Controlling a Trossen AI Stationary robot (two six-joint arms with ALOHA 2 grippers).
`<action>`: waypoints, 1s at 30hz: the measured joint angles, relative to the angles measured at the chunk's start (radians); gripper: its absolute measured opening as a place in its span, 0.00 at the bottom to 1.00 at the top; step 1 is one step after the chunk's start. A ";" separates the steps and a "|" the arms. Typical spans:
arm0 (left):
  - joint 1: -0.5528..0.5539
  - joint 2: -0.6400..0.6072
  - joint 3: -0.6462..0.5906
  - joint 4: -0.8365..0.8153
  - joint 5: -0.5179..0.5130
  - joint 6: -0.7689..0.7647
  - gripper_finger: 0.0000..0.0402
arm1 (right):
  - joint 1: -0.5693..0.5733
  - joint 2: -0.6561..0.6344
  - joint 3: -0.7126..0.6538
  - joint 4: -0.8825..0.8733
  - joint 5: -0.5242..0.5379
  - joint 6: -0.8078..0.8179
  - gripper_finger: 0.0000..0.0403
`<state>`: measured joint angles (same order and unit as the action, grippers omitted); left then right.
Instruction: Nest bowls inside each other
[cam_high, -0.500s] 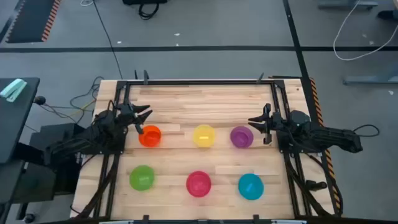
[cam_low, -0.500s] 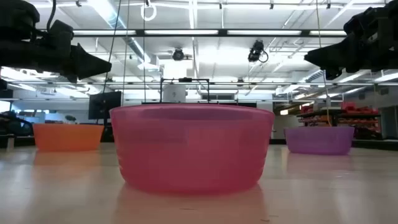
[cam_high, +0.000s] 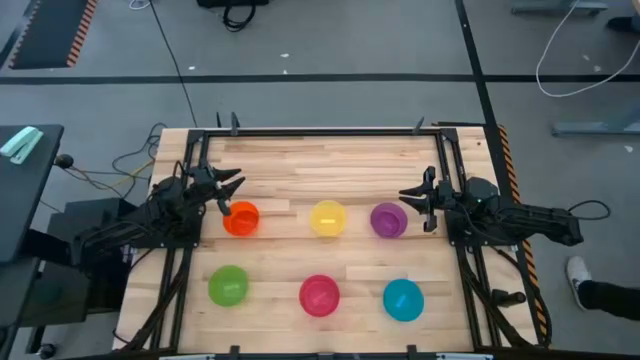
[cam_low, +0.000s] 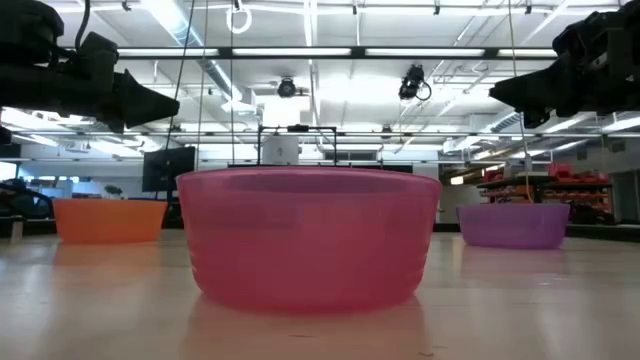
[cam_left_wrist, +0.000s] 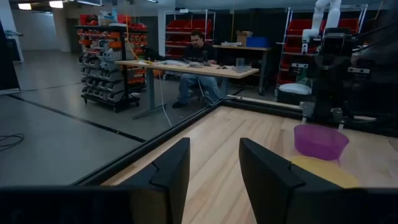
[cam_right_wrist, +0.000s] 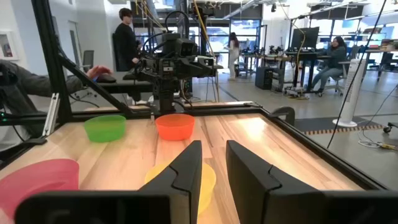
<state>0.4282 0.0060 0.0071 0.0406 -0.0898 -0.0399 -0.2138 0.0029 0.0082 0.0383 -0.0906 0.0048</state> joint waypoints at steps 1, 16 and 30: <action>0.000 0.000 0.000 0.000 0.000 0.000 0.37 | 0.000 0.000 0.000 0.000 0.000 0.000 0.20; 0.000 0.000 0.000 0.000 0.000 0.000 0.37 | 0.000 0.000 0.000 0.000 0.000 0.000 0.20; 0.000 0.000 0.000 0.000 0.000 0.000 0.35 | 0.000 0.000 0.000 0.000 0.000 0.000 0.20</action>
<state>0.4282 0.0062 0.0072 0.0408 -0.0897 -0.0396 -0.2138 0.0029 0.0082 0.0383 -0.0906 0.0048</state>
